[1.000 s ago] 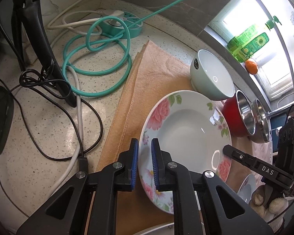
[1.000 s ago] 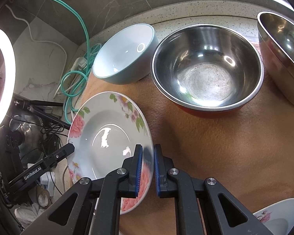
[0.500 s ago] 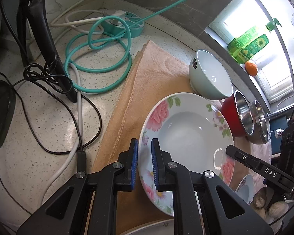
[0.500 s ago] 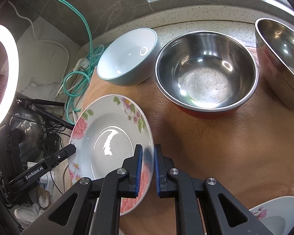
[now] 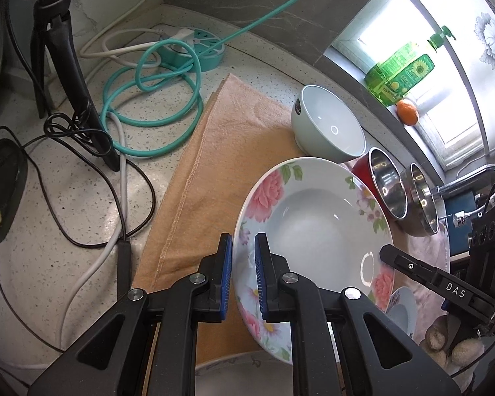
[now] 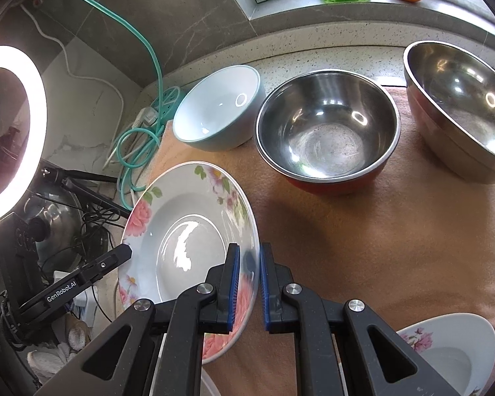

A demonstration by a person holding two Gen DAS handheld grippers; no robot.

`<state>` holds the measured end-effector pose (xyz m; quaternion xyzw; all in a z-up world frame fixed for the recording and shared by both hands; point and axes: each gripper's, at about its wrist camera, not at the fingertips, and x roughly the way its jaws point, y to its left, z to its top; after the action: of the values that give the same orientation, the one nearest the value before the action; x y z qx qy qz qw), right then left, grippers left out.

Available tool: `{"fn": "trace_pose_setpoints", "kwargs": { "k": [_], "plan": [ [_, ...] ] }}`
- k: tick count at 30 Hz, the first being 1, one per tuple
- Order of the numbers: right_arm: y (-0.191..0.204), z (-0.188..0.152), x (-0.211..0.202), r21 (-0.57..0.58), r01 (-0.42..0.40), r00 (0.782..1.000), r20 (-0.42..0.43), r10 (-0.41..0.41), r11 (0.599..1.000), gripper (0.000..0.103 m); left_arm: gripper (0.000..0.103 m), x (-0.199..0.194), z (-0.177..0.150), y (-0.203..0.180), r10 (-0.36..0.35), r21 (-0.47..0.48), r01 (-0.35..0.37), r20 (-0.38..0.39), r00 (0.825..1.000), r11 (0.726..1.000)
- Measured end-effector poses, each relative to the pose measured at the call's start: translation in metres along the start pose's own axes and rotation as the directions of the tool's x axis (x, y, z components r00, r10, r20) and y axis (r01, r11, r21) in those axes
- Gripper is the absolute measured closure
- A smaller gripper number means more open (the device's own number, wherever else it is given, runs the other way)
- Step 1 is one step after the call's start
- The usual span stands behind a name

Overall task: Organize plates and bowls
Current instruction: 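Lift and carry the pink-rose plate toward the pink-blossom plate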

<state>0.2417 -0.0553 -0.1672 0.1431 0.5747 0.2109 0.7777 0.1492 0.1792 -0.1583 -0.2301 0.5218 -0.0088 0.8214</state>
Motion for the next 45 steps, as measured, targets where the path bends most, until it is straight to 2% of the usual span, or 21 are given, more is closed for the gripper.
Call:
{"fn": "trace_pose_setpoints", "kwargs": {
  "k": [9, 22, 45],
  "plan": [
    [-0.01, -0.014, -0.031, 0.005, -0.015, 0.999, 0.032, 0.015, 1.0, 0.092, 0.091, -0.016, -0.016, -0.024, -0.019, 0.026, 0.018, 0.028, 0.999, 1.0],
    [-0.039, -0.042, -0.08, 0.007, -0.019, 0.997, 0.073, 0.018, 1.0, 0.092, 0.091, -0.033, -0.056, -0.067, -0.041, 0.055, 0.038, 0.045, 0.998, 0.998],
    [-0.115, -0.091, -0.13, 0.061, 0.018, 0.997, 0.073, -0.022, 0.998, 0.092, 0.091, -0.016, -0.118, -0.133, -0.061, 0.101, 0.062, -0.021, 0.998, 0.993]
  ]
}}
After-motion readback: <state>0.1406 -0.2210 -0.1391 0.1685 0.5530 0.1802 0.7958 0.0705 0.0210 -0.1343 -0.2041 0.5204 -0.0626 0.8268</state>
